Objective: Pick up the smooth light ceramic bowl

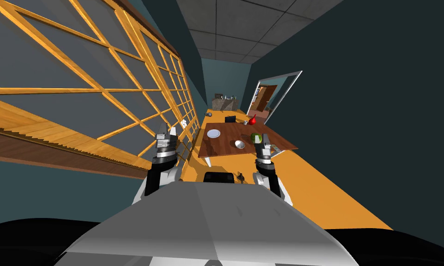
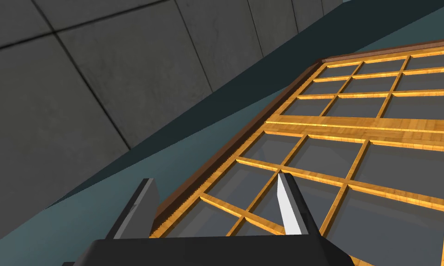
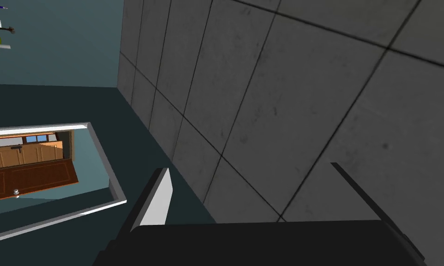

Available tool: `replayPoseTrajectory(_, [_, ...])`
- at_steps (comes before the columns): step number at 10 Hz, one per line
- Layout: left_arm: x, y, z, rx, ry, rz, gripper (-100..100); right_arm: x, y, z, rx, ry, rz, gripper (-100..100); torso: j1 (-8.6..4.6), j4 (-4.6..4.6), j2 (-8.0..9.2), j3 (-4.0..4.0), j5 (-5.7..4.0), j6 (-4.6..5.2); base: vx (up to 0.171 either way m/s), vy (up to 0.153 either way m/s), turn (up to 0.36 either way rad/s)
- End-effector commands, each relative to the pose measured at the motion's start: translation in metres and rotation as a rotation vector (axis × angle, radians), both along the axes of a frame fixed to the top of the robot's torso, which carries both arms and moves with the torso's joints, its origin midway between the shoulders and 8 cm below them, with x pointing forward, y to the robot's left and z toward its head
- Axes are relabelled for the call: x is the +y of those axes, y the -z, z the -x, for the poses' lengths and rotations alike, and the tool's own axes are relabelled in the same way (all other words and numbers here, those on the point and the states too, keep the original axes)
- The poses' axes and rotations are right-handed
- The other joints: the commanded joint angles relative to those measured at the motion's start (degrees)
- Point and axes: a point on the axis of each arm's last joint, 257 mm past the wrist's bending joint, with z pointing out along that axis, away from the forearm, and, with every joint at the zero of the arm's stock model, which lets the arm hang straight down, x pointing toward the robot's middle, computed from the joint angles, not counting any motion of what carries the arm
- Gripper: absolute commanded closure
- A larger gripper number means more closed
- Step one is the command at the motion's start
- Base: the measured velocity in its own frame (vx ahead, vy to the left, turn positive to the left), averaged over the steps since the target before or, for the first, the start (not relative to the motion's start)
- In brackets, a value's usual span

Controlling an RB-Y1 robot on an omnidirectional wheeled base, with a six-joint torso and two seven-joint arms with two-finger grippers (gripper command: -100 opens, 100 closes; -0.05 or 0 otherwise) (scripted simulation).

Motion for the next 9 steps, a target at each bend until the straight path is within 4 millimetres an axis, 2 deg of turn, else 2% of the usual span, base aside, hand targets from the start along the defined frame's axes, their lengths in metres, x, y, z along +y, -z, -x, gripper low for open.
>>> replayPoseTrajectory(1, [0.0,0.0,0.0,0.0,0.0,0.0,0,-0.001,0.014,0.0,0.031,-0.003,0.033,-100,0.0,0.0,0.0,0.0,0.0,0.0,-0.015,0.012,-0.049])
replayPoseTrajectory(3, [0.0,0.0,0.0,0.0,0.0,0.0,0,-0.001,0.051,-0.008,0.116,-0.004,0.129,-100,0.01,-0.01,-0.03,-0.02,0.0,0.0,-0.014,0.015,-0.116])
replayPoseTrajectory(4, [0.0,0.0,0.0,0.0,0.0,0.0,0,-0.002,0.055,-0.009,0.125,-0.006,0.134,-100,0.02,0.0,-0.02,-0.01,0.01,0.0,-0.016,0.015,-0.039])
replayPoseTrajectory(7, [0.0,0.0,0.0,0.0,0.0,0.0,0,-0.005,0.094,-0.015,0.21,-0.01,0.254,-100,0.03,-0.01,-0.04,-0.02,0.01,-0.02,-0.014,0.015,-0.048])
replayPoseTrajectory(9, [0.0,0.0,0.0,0.0,0.0,0.0,0,-0.007,0.101,-0.015,0.225,-0.006,0.254,-100,0.04,0.0,-0.04,-0.02,0.01,-0.02,-0.009,0.01,-0.014])
